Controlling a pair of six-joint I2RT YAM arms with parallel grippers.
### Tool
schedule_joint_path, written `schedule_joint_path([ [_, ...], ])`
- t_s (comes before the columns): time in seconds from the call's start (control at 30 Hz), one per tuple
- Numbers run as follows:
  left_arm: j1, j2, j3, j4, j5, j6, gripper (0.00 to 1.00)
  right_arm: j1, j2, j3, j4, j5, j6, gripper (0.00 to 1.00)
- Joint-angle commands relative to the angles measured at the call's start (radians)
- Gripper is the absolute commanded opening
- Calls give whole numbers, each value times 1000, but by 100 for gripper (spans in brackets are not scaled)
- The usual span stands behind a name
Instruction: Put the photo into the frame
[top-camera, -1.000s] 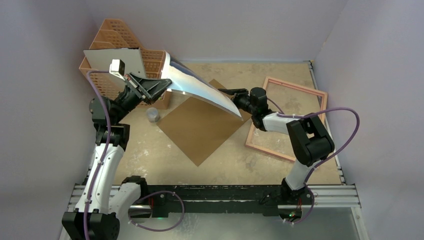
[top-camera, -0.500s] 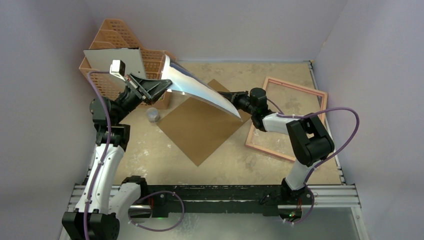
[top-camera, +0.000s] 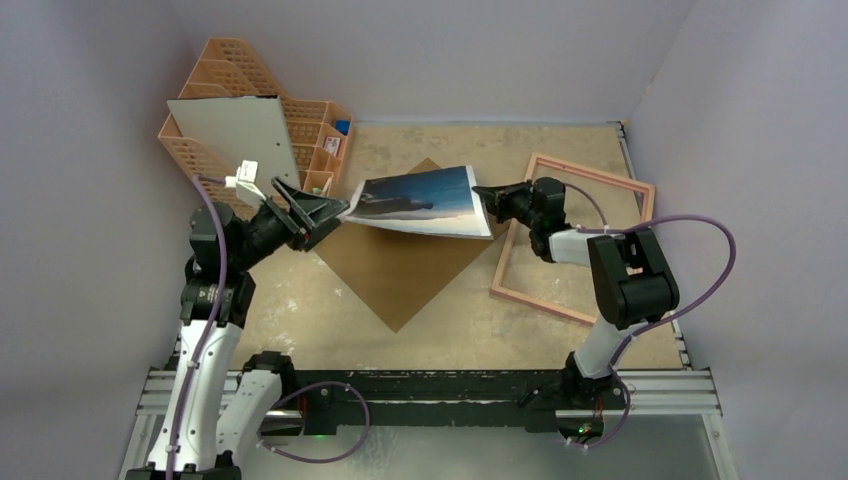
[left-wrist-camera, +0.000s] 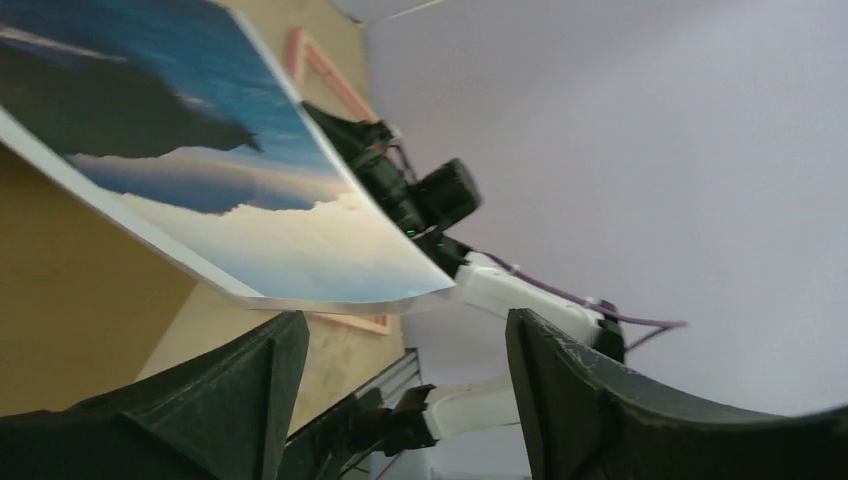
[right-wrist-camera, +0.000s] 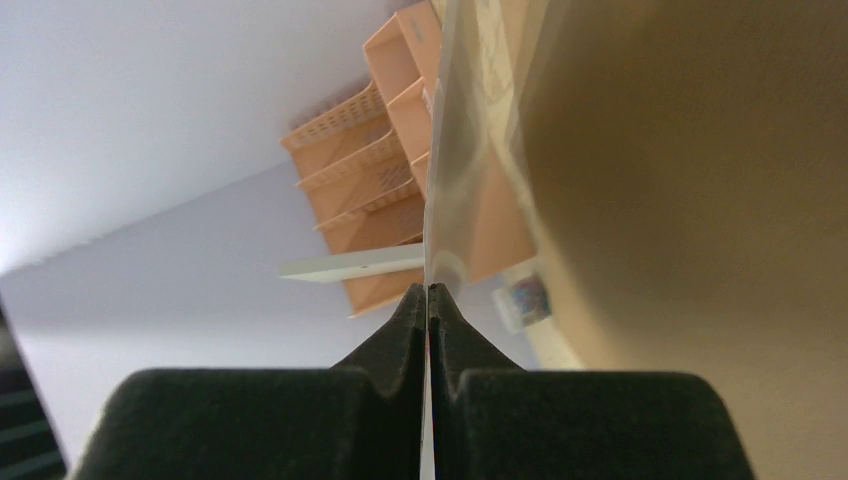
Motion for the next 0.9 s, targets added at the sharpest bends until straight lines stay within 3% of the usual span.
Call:
schedule_joint_path([
  [0.0, -2, -15, 14, -468, -193, 326, 80, -13, 25, 16, 73, -80, -268, 0],
  [0.1, -2, 11, 21, -600, -310, 441, 86, -13, 45, 20, 56, -76, -384, 0],
  [0.23, -2, 29, -10, -612, -359, 498, 87, -12, 40, 16, 42, -96, -526, 0],
  [0.43, -4, 75, -126, -378, -235, 455, 87, -12, 32, 51, -47, -127, -700, 2],
  [0.6, -17, 136, -270, -94, -202, 375, 86, -13, 38, 21, 53, -201, -683, 11],
  [0.7, -37, 167, -351, 37, -211, 338, 86, -13, 48, -48, 275, -256, -587, 20],
  [0.87, -51, 227, -430, 97, -266, 345, 85, -12, 103, -95, 502, -278, -452, 21],
])
